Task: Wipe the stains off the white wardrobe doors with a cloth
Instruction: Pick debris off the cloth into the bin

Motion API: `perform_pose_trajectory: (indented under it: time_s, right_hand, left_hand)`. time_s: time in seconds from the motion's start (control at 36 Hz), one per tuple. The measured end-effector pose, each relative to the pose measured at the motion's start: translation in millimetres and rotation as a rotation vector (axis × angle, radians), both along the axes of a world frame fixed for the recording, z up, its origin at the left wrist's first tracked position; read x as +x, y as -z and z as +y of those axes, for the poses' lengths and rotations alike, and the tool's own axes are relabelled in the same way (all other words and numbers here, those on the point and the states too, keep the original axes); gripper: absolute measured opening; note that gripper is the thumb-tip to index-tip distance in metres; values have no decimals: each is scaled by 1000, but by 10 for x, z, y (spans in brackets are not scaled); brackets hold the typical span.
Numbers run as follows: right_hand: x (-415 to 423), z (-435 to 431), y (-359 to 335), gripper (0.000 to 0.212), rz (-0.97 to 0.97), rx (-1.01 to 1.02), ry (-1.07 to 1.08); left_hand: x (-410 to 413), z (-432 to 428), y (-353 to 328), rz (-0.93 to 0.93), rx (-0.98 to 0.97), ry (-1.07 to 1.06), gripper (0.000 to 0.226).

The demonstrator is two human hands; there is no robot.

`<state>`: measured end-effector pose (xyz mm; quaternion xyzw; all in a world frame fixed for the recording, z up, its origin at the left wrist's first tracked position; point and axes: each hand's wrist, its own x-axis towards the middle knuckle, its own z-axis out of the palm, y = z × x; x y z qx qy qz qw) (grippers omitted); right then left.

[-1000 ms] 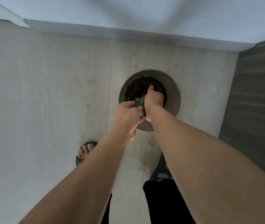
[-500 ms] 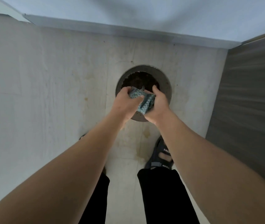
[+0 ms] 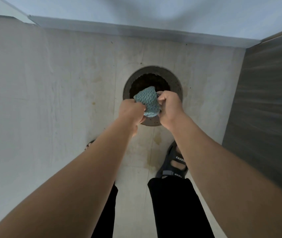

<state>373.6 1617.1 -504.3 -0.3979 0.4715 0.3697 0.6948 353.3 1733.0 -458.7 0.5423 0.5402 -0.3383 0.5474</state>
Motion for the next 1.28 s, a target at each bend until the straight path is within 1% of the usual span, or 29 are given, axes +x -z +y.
perform_pose_trajectory:
  time_s: [0.03,0.08,0.11,0.14,0.17,0.19,0.25,0.33,0.39,0.47,0.5,0.56,0.61,0.64,0.69,0.75,0.81,0.83,0.89,0.92,0.94,1.0,1.08,1.14,1.28]
  right_hand:
    - [20,-25,33,9,5,3,12]
    - [45,-87,93,11,62,56,124]
    - [65,-105,124,17,108,67,172]
    - [70,-109,167,30,153,101,207]
    - [92,-94,196,45,190,143,198]
    - [117,-72,209,55,224,177,153]
    - [149,-23,205,63,265,224,9]
    - [229,8,178,73,214,191,-159]
    - [317,22,218,70,164,104,-209]
    - [419,47,162,56,57,67,-323]
    - [442,64,106,49,26,64,-395]
    - [435,101,16,31,-18,42,-555]
    - [385,184,-56,17,-100,-45,-745]
    - [358,230,-101,13,-172,-114,-887]
    - [271,316,-194,12,-323,-265,-1127]
    - [170,389,-208,22,-405,-392,-1198]
    - [101,438,-237,46,-414,-460,-1177]
    - [85,452,-251,55,-382,-435,-1140]
    - [69,453,-243,65,-249,-344,-999]
    - [62,440,-212,67,-177,-349,-927]
    - [63,432,-169,63,-149,-383,-877]
    - [85,441,-78,52,-174,-465,-842]
    - [156,495,80,46,-176,-568,-814]
    - [202,539,218,42,-147,-597,-798]
    - [335,622,539,49,-107,-580,-656]
  left_hand:
    - [8,28,-13,-33,2,25,17]
    - [21,90,-66,-102,-51,36,24]
    - [31,122,-99,-132,-82,32,27]
    - [26,149,-127,-148,-105,42,30]
    - [25,170,-144,-156,-116,62,32]
    - [22,184,-152,-158,-119,91,34]
    - [13,205,-151,-142,-126,153,34]
    - [14,211,-159,-92,-108,278,29]
    - [17,224,-125,-59,-63,329,27]
    - [45,217,-96,-13,-30,297,13]
    - [53,205,-89,2,-35,267,8]
    - [51,168,-64,19,-37,227,10]
    - [28,122,-25,13,2,219,6]
    - [17,103,-20,12,32,216,4]
    - [2,55,3,13,61,204,10]
    - [8,24,-3,14,62,221,15]
    - [20,14,-20,-9,67,283,9]
    - [22,20,-28,-14,79,318,11]
    - [-8,46,-21,-21,102,385,21]
    - [-29,59,-15,-32,114,417,23]
    - [-41,66,-25,-40,120,452,24]
    - [-59,76,-24,-76,101,491,25]
    - [-45,88,14,-129,47,522,21]
    - [-27,108,72,-122,66,541,18]
    - [97,155,207,-120,157,631,21]
